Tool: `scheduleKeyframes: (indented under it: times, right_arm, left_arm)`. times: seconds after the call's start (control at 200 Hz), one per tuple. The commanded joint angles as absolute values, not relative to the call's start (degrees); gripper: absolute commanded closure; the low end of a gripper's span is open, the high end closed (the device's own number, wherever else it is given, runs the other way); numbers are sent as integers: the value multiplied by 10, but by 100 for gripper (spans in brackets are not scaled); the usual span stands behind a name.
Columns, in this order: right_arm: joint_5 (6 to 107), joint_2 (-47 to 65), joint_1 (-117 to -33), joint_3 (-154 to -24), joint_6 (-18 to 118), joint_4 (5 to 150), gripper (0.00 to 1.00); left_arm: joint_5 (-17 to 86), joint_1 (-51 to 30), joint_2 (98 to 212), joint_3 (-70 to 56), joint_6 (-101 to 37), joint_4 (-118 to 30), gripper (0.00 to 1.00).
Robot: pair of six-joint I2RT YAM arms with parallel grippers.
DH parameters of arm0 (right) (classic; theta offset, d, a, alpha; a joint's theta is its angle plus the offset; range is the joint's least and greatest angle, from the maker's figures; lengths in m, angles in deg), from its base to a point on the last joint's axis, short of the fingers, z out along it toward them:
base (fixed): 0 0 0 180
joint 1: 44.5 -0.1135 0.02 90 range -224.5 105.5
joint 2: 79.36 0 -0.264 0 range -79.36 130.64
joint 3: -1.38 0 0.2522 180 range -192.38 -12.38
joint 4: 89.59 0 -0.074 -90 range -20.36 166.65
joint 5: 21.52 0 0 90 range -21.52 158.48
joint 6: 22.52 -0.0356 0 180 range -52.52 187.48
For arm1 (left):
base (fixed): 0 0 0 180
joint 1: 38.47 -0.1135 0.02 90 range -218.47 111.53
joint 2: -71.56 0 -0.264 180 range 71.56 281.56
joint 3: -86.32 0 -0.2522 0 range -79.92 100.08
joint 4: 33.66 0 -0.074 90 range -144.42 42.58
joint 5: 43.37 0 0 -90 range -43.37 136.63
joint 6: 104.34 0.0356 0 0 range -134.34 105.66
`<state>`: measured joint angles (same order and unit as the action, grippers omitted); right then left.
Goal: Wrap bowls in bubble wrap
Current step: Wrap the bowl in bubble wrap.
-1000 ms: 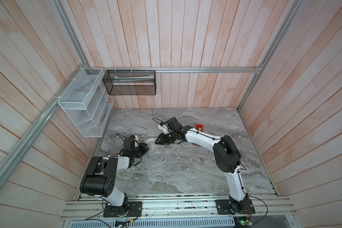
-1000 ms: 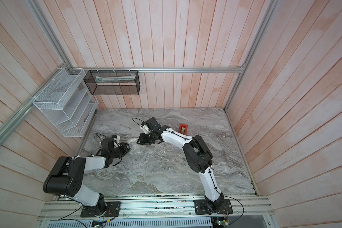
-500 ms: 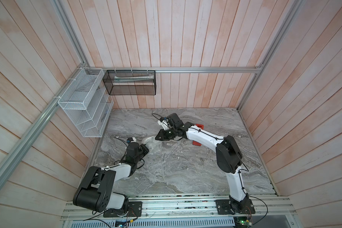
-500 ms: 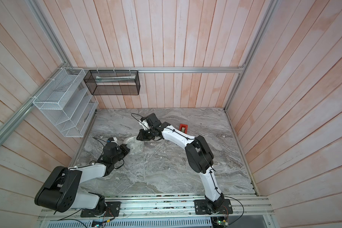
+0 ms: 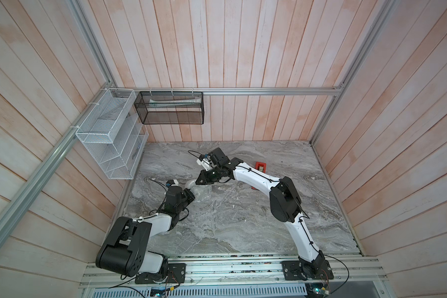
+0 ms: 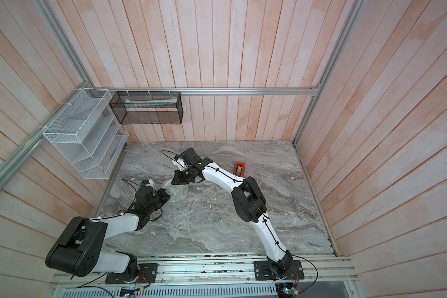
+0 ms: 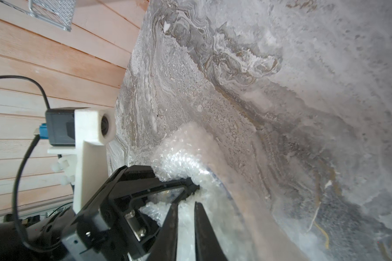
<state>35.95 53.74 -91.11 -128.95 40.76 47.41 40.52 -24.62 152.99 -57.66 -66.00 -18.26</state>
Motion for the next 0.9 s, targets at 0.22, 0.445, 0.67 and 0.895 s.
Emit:
scheduleKeyframes:
  times: [0.22,0.445,0.67,0.895]
  right_arm:
    - [303,526,-920,-1230,436,454,89]
    - [251,501,-920,-1144,467,462,90]
    - [271,496,-912,-1103,476,468,91]
    - [241,446,-882,-1067,453,521,88]
  left_arm:
    - [414,-255,1542,-544,-643,-170,90]
    - [393,-286,1561,-525,-634,-174,90]
    - [374,-296,1575,-503,-629,-185,90]
    - [374,-296,1577,-511,-621,-179,90]
